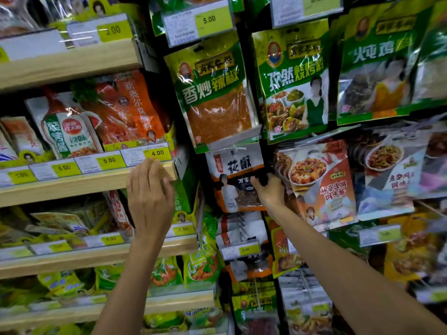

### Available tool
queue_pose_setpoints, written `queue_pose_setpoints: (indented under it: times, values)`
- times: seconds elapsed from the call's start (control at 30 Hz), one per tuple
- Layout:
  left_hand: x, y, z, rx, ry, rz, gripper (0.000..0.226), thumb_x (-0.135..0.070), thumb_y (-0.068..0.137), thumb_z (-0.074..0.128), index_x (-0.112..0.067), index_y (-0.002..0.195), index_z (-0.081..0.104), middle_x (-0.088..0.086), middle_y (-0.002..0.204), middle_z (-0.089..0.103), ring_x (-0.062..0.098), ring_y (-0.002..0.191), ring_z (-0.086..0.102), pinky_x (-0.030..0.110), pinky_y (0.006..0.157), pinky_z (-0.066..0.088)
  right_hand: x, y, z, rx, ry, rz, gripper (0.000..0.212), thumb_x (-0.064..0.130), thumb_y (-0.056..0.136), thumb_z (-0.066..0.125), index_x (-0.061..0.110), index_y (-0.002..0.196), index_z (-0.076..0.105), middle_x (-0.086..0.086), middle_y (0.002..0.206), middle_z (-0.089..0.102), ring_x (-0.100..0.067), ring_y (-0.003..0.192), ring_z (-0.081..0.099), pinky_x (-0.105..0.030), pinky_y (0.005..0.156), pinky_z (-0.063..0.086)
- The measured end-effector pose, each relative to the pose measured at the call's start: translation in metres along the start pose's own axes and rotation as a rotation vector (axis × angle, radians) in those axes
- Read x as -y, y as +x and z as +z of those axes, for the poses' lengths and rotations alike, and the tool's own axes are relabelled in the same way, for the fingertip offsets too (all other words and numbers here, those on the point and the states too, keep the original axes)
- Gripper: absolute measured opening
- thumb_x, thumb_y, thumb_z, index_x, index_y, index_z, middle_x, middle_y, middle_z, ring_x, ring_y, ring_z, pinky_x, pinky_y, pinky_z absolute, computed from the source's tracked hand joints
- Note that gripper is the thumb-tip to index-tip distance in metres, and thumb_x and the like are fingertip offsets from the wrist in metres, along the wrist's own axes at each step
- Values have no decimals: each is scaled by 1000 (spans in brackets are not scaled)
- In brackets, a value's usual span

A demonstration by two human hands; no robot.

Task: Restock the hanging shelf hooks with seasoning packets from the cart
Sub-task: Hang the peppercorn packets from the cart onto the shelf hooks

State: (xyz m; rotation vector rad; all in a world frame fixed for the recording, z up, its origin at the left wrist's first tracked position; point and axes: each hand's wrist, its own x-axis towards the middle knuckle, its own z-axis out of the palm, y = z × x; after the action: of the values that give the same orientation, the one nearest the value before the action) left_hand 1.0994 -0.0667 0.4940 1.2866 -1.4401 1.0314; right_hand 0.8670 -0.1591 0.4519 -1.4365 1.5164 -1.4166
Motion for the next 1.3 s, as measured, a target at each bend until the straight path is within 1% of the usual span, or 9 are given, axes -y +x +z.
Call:
queue_pose_setpoints:
  times: [0.2,0.33,0.47,0.57,0.7,0.87,0.97,1.1,1.3]
  values:
    - [-45,-30,-15,15,-93,-45,31,-2,95,43,8,123,53,26,125,57,38,118,50,44,107,35,-8,-65,-30,6,-21,-62,45,11,96,55,2,138,41,-14,135,53,-26,126,50,-35,104,41]
    - [-115,-72,-21,168,-321,-102,30,-7,97,40,10,114,59,26,114,62,41,106,58,50,94,48,-34,-116,-76,67,35,-50,33,18,100,50,9,132,49,-2,120,58,-13,109,54,-28,96,46]
    - [-201,-128,-24,511,-650,-386,25,-11,100,43,1,110,63,17,104,63,37,94,61,50,80,52,-99,-171,-155,23,16,86,23,24,100,49,15,119,59,0,107,65,-15,99,61,-33,87,50]
    - [-271,-174,-28,802,-836,-576,18,-12,98,49,-9,102,67,11,89,66,27,75,59,37,67,45,-156,-214,-227,-100,-38,179,14,16,99,50,14,104,63,-6,93,68,-23,87,65,-39,78,52]
    - [-375,-225,-40,1230,-1035,-732,25,-7,99,47,-18,88,65,9,90,70,24,76,61,36,73,46,-228,-274,-329,-254,-145,358,13,13,97,52,12,98,66,2,75,68,-17,73,65,-26,70,49]
    - [-509,-282,-58,1474,-1095,-739,22,4,95,45,0,87,66,16,83,68,0,65,63,18,70,49,-295,-339,-455,-406,-181,600,12,11,95,56,8,96,67,1,76,70,-15,76,66,-21,70,46]
    - [-584,-310,-66,1612,-1092,-708,20,4,95,47,6,91,66,19,87,69,3,63,61,32,79,48,-319,-368,-522,-496,-219,680,13,10,95,57,14,87,66,-3,75,72,-15,74,69,-26,74,51]
    - [-672,-320,-65,1683,-1106,-527,19,5,94,49,3,87,66,6,80,66,-5,65,56,17,70,45,-340,-389,-597,-598,-260,760,12,10,94,59,17,87,67,6,69,70,5,63,64,-6,62,44]
    - [-780,-314,-34,1755,-1136,-327,18,-1,97,48,4,94,65,1,80,61,-2,72,53,1,60,38,-371,-375,-672,-767,-170,842,26,11,94,56,28,75,61,5,71,72,-2,64,67,-20,68,51]
